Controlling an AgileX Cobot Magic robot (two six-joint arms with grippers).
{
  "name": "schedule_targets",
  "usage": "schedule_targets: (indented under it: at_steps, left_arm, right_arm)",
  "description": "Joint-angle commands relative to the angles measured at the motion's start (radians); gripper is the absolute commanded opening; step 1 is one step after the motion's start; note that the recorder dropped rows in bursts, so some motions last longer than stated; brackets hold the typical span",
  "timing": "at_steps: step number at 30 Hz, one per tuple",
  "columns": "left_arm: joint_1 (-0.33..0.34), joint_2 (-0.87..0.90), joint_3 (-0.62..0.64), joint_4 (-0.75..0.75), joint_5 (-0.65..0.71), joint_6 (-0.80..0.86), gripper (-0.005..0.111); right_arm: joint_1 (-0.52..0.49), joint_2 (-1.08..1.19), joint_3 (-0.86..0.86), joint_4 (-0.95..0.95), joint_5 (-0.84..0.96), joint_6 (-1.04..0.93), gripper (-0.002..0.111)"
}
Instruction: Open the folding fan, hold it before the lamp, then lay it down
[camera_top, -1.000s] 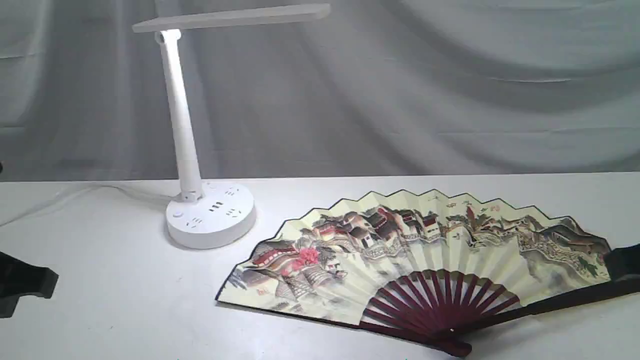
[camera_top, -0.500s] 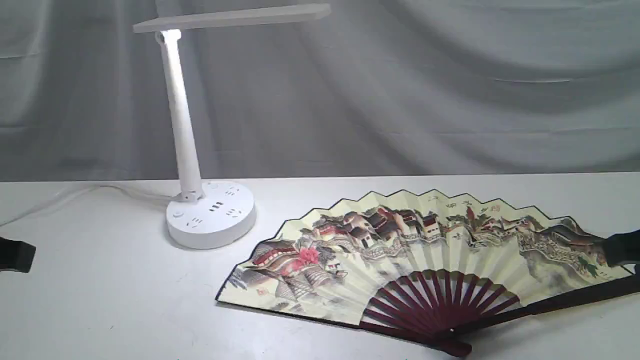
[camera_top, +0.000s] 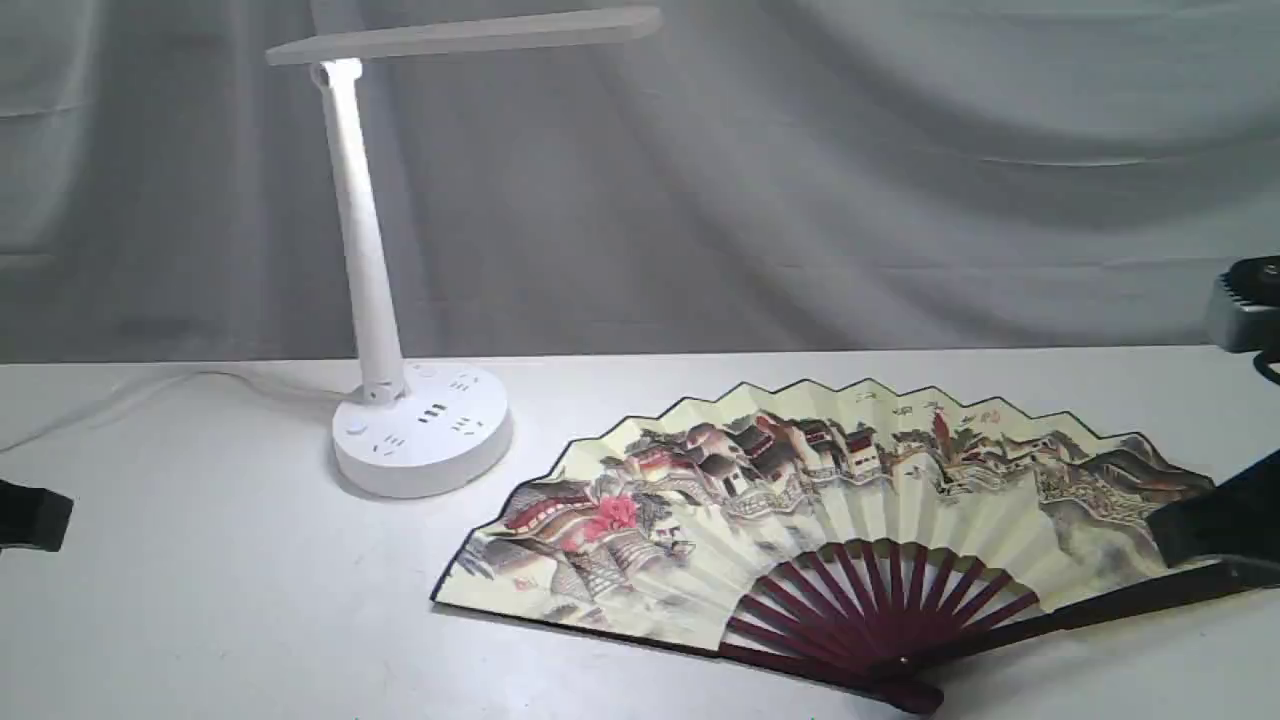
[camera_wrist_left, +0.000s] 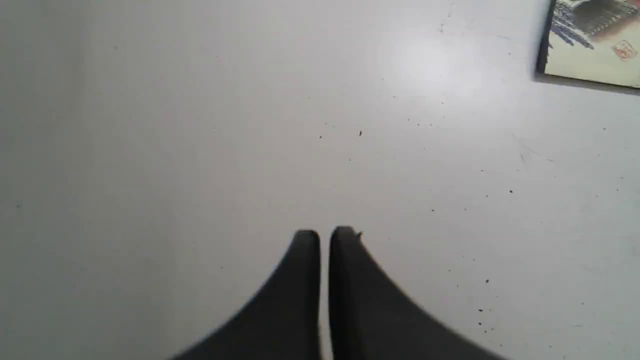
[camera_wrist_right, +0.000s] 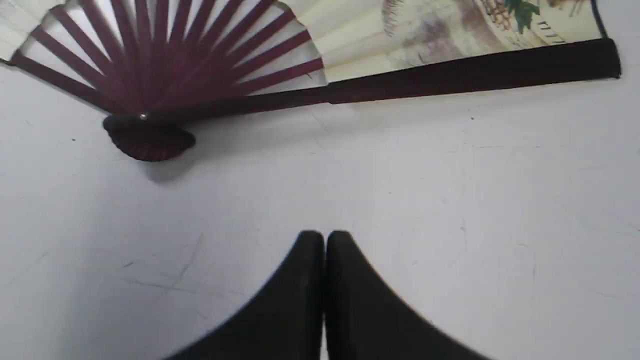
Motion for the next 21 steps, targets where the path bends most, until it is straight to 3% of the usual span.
schedule_targets:
  at_steps: [1, 11, 21]
  left_arm:
    - [0.001, -0.01, 0.004, -0.007, -0.009, 0.003, 0.0]
    - [0.001, -0.152, 0.004, -0.007, -0.038, 0.003, 0.0]
    - [0.001, -0.375, 0.004, -0.023, -0.016, 0.008, 0.0]
  right_arm:
    - [0.003, -0.008, 0.004, -0.059, 0.004, 0.054, 0.0]
    - [0.003, -0.019, 0.004, -0.077, 0.032, 0.086, 0.0]
    - [0.003, -0.213, 0.004, -0.051, 0.026, 0.093, 0.0]
